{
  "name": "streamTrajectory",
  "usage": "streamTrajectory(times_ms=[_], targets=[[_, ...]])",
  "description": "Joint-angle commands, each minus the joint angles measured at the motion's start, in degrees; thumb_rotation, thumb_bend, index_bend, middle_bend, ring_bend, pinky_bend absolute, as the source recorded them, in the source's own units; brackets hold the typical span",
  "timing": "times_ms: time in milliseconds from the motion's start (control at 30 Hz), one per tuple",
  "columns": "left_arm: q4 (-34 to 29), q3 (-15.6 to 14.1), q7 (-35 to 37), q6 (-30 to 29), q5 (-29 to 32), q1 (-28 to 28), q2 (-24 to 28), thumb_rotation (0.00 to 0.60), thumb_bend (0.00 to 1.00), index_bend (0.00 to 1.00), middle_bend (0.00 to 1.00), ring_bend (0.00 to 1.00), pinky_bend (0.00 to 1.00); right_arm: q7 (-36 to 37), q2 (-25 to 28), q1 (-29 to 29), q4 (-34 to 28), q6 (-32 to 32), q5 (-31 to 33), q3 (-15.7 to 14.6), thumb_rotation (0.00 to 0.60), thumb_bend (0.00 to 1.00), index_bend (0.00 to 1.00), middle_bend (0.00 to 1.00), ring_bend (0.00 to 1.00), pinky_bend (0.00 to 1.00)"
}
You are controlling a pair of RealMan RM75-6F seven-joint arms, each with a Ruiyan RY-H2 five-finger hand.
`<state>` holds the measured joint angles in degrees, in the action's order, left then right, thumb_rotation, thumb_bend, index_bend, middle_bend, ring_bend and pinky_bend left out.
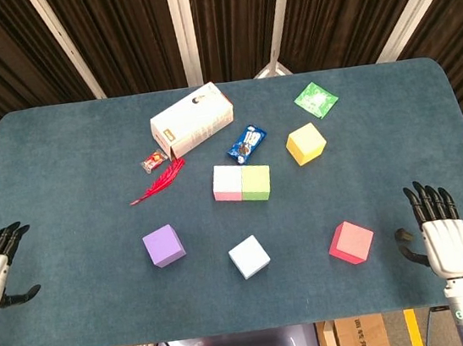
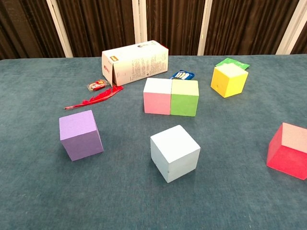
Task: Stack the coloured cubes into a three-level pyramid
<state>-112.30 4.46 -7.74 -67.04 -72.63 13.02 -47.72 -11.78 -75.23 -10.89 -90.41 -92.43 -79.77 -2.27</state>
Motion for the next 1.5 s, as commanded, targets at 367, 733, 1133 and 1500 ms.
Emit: streamTrajectory(times_ms=[367,733,1133,1500], targets=[[-13.64,1.12,-17.02,7.47,19.66,10.55,2.59,0.600,0.21,0.04,0.00,0.00,0.00,0.54,-1.37,1.02,1.24,3.09,-0.64,1.54,0.600,0.10,0.00,0.00,0.00,0.00],[-14.25,1.85,-24.18,0.10,29.94,15.02,-8.96,0.600,0.21,0.05,0.00,0.00,0.00,-0.76,-2.73,1.43,2.48,5.05,-0.82,2.54,0.600,0.10,0.00,0.00,0.00,0.00],[-10.91,3.39,-26.91,-1.64,38.43,20.80,-18.42,0.600,0.24,0.08,0.06,0.00,0.00,-2.28,-3.60,1.92,3.47,6.95,-0.09,3.79,0.600,0.10,0.00,0.00,0.00,0.00],[-9.51,3.82,-28.81,-3.73,42.47,24.47,-23.62,0.600,0.24,0.09,0.08,0.00,0.00,-2.86,-3.88,2.35,4.00,8.13,0.37,4.79,0.600,0.10,0.00,0.00,0.00,0.00]])
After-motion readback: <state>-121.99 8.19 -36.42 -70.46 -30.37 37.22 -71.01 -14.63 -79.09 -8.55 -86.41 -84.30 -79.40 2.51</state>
